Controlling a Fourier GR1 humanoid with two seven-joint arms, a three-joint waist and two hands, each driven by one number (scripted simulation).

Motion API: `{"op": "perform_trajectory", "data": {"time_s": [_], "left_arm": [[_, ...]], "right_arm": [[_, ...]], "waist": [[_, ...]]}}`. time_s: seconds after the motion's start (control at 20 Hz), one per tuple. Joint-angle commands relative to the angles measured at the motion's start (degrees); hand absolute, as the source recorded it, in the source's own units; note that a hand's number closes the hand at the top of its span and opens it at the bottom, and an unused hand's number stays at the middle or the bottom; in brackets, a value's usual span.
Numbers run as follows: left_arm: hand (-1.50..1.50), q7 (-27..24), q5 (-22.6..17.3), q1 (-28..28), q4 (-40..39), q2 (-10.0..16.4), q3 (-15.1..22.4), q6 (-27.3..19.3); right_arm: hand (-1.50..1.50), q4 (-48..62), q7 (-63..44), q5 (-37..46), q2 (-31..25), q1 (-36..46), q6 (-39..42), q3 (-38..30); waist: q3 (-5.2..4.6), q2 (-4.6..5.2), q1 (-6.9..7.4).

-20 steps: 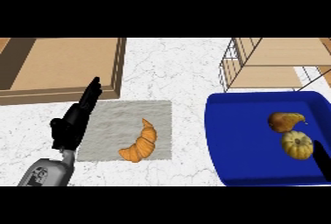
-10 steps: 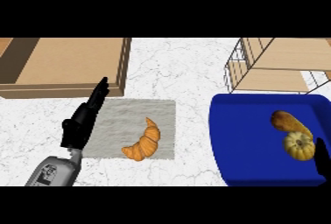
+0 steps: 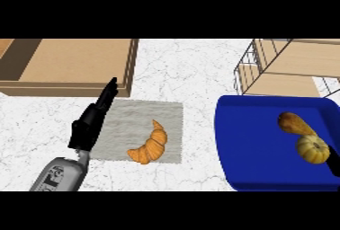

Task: Pick the pear from the tray and place it in the tiered shelf

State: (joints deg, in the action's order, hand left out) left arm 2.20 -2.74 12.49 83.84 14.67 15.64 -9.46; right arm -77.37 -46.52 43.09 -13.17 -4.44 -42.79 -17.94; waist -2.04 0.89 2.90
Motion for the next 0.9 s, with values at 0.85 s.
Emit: {"op": "perform_trajectory", "data": {"time_s": [0.85], "left_arm": [[0.00,-1.8,0.6,-1.8,-2.0,-0.4,-1.9,-0.2]], "right_arm": [[-1.50,-1.7,-38.7,32.6,4.9,33.4,40.6,1.7]], "waist": [[1.88,-1.01,-2.09]]}}
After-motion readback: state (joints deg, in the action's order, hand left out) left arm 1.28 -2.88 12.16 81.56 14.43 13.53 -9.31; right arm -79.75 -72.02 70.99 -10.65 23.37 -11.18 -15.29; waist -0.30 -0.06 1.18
